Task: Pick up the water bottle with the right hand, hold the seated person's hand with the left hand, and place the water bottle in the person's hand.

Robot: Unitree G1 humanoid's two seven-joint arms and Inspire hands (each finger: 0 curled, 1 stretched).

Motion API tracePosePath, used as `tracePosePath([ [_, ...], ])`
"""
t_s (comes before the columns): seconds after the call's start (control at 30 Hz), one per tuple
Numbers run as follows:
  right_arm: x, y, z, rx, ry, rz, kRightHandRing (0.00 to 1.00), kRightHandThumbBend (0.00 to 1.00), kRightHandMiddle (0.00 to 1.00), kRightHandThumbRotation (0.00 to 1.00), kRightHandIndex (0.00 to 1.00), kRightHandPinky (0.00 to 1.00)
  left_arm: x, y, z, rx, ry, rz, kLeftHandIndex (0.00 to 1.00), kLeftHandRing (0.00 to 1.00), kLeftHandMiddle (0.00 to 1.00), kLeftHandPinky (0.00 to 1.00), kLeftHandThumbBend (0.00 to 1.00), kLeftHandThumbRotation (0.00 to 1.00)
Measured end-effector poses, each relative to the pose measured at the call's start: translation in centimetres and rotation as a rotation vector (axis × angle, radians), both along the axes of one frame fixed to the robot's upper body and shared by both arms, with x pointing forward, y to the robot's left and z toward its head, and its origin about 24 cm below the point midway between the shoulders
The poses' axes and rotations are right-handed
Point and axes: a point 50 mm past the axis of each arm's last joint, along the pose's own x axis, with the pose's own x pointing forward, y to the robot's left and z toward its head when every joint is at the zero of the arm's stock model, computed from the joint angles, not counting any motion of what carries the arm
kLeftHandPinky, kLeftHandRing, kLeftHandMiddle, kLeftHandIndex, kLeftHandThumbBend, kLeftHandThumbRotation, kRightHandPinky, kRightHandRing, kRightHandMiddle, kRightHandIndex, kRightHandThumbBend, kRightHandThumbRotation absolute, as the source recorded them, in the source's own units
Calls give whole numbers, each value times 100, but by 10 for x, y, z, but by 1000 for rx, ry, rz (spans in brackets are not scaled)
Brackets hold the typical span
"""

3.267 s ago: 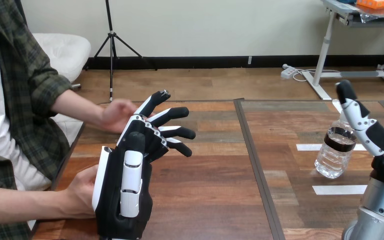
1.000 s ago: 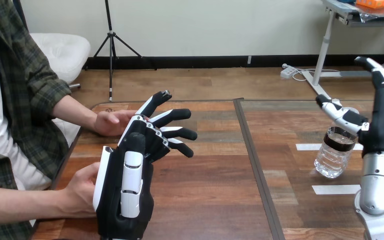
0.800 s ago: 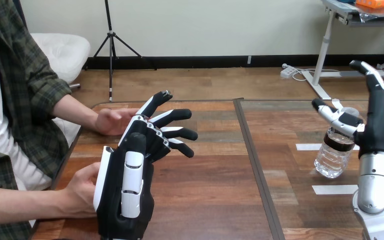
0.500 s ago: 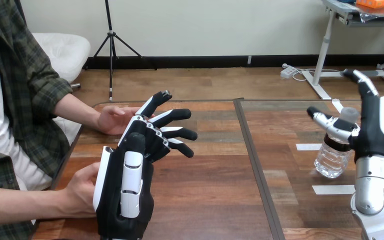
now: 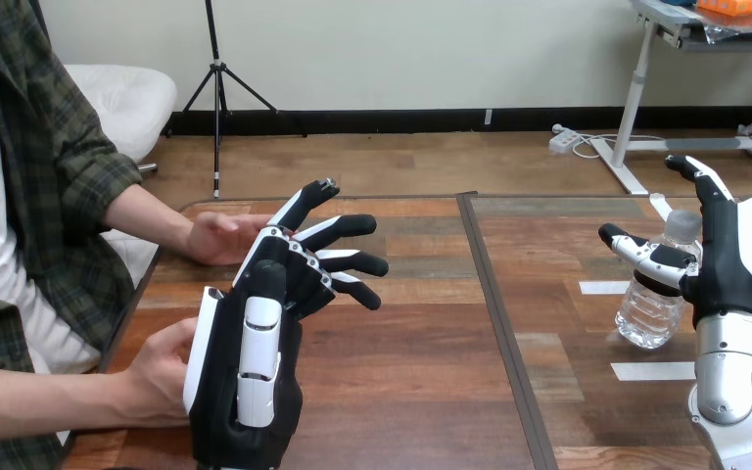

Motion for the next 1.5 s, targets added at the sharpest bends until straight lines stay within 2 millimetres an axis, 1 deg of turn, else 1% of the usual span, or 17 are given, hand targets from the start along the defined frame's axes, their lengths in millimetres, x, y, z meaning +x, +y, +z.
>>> tracePosePath([
  [0.3,1,-1,-1,21,12,-12,90,62,88,1,84,85,0,0,0,0,0,0,83,59,71,44,48,100],
  [0.57,4,-2,-1,43,30,-21,88,59,88,0,84,82,0,0,0,0,0,1,83,59,71,43,48,99],
  [0.83,7,-3,-3,67,58,-34,88,57,88,0,84,82,0,0,0,0,1,3,82,58,71,43,49,99],
  [1.3,5,-5,-14,108,128,-50,89,55,88,0,82,84,1,1,-1,-21,12,3,82,59,71,44,48,98],
  [1.5,6,-5,-13,141,132,-43,88,54,88,0,83,84,2,3,-3,-49,36,-4,81,59,70,44,48,98],
])
